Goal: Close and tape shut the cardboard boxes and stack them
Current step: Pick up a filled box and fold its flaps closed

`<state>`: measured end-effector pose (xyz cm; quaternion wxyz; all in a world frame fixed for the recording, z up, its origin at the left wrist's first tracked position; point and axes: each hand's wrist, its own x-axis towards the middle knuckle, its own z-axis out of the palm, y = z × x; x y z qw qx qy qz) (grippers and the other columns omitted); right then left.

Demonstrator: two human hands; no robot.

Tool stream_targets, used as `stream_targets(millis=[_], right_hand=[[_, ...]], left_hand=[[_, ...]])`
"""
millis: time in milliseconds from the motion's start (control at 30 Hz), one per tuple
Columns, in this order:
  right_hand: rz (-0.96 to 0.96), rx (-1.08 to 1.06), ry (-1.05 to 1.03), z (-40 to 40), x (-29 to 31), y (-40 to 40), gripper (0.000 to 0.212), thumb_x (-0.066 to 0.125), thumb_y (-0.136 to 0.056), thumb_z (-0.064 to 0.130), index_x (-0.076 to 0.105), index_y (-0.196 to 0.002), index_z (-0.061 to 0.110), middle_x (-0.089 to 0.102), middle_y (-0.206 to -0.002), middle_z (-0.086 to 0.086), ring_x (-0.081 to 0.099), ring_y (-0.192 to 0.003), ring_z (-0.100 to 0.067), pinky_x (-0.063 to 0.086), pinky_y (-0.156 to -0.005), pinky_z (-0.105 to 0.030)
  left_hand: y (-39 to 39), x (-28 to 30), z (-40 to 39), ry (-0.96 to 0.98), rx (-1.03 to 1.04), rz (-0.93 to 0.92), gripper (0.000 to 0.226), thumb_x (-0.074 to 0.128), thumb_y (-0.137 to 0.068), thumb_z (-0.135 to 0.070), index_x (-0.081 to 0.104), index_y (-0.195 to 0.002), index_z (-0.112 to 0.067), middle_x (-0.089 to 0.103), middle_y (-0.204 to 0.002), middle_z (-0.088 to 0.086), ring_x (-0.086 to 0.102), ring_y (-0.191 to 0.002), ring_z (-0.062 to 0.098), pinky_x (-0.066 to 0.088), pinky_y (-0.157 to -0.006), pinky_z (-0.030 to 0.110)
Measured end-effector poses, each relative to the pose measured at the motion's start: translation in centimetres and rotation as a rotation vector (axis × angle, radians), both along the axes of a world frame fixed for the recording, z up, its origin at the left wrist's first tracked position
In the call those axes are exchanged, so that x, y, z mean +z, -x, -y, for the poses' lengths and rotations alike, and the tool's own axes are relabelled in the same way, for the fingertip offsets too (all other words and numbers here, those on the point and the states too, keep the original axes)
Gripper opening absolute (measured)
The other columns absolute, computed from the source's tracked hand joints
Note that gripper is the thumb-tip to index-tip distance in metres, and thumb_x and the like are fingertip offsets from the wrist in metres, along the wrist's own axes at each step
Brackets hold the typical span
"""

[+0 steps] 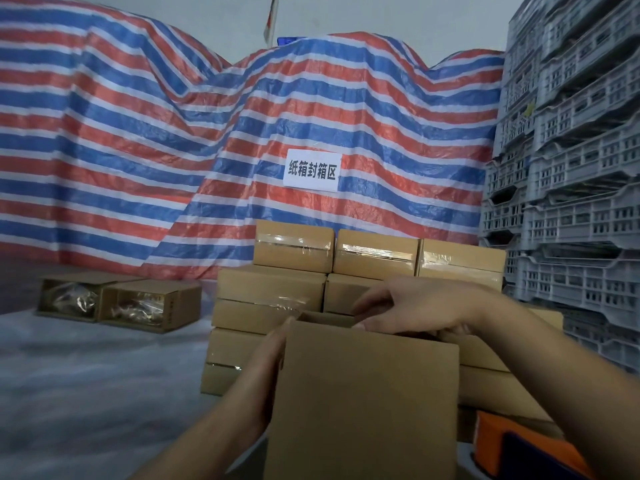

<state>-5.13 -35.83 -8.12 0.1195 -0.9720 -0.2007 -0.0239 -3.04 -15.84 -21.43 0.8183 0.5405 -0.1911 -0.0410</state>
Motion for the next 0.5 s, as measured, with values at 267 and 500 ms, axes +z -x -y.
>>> stream_targets(millis=[267,500], right_hand=[[0.076,0.024,-0.104,1.1,-1.1,0.5,0.053,0.064,-0.089,0.054,0.057,-0.136,0.030,0.063,-0.130,0.015,0.057,-0.117,0.002,0.047,-0.106,-0.030],[0.561,-0.112,-1.130,6.0,-6.1,1.3,0.027,0.056,-0.098,0.020,0.078,-0.081,0.021,0.076,-0.089,-0.005,0.071,-0.090,-0.020,0.053,-0.094,-0.044]], left_hand=[[-1.2,0.4,-0.1,0.041,0.180,-0.008,0.059,0.069,-0.077,-0.001,0.052,-0.108,-0.048,0.060,-0.119,0.014,0.068,-0.082,0.032,0.053,-0.050,0.032],[-1.6,0.3,-0.5,0.076,0.132,0.038,0.056,0.071,-0.062,-0.008,0.061,-0.103,-0.046,0.063,-0.117,0.004,0.072,-0.069,0.025,0.053,-0.049,0.032]])
